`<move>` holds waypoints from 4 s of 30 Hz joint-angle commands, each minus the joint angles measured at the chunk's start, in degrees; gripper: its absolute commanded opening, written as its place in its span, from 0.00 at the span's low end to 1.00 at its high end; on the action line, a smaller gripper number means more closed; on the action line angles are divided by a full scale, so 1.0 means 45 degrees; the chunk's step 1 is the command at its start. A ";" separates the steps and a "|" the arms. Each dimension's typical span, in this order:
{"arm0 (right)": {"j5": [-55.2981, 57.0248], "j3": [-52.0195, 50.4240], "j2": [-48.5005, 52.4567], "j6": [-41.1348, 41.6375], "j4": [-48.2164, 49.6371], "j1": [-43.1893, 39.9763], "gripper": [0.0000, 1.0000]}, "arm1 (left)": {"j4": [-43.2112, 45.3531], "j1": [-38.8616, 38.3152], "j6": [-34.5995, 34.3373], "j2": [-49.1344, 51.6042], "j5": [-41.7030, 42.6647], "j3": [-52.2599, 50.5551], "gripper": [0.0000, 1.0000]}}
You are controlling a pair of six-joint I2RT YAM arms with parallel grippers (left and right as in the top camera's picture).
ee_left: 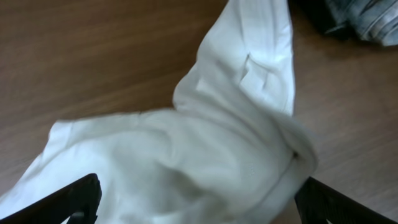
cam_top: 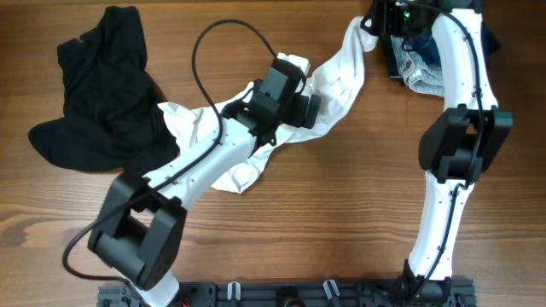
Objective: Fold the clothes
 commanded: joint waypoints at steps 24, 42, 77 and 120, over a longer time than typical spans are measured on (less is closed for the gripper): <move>-0.0753 0.0107 -0.2939 -0.0107 -0.3181 0.0617 0.86 | -0.7048 0.4609 -0.5178 0.0403 0.1180 0.0005 0.84; -0.0461 0.0107 -0.2924 -0.0398 -0.3274 0.0627 0.86 | -0.5931 0.4906 -0.1880 0.1001 0.1195 -0.0403 0.85; -0.0767 0.0107 -0.2924 -0.0777 -0.6057 0.2501 0.68 | -0.6135 0.5236 -0.1530 -0.2914 0.0767 0.2414 0.04; 0.2569 -0.5309 -0.2924 0.4439 -0.2123 0.6222 0.56 | -0.4702 0.6411 -0.1632 -0.3041 -0.1146 0.2419 0.04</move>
